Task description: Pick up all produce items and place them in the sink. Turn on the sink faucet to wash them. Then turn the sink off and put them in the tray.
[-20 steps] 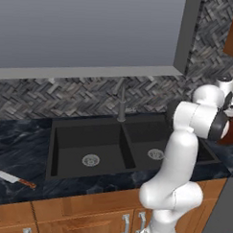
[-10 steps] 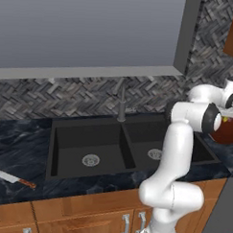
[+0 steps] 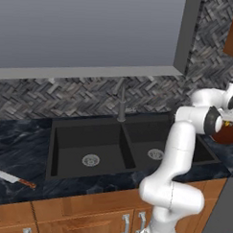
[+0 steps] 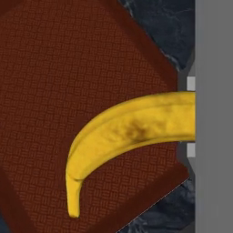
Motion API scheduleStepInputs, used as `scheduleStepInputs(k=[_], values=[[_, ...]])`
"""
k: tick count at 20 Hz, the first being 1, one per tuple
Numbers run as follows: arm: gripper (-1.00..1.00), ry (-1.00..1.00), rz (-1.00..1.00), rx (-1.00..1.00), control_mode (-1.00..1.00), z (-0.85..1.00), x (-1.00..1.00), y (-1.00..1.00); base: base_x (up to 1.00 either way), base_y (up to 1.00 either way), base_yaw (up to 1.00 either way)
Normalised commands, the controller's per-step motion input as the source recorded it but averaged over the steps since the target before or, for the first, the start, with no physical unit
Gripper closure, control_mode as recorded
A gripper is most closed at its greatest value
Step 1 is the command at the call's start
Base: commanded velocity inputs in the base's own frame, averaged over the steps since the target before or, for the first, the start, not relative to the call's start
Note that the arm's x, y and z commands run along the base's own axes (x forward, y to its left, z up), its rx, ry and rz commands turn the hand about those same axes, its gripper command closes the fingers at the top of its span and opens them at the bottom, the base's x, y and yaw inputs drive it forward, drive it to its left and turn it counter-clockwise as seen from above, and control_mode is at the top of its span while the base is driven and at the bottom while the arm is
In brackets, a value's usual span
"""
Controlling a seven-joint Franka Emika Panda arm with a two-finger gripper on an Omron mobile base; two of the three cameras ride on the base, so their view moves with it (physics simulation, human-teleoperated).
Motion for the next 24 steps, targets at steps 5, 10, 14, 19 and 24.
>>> scheduleStepInputs(k=[5,10,14,19,24], values=[[1.0,0.05,0.0,0.0,-1.0,-0.48,0.0,0.0,0.0,0.0,0.0],[1.0,0.03,-0.01,0.0,-1.0,-0.45,0.0,0.0,0.0,0.0,0.0],[1.0,0.0,-0.01,0.0,-1.0,-0.36,0.0,0.0,0.0,0.0,0.0],[1.0,0.0,-0.01,0.0,-1.0,-0.25,0.0,0.0,0.0,0.0,0.0],[1.0,0.0,-0.02,0.0,-1.0,-0.18,0.0,0.0,0.0,0.0,0.0]])
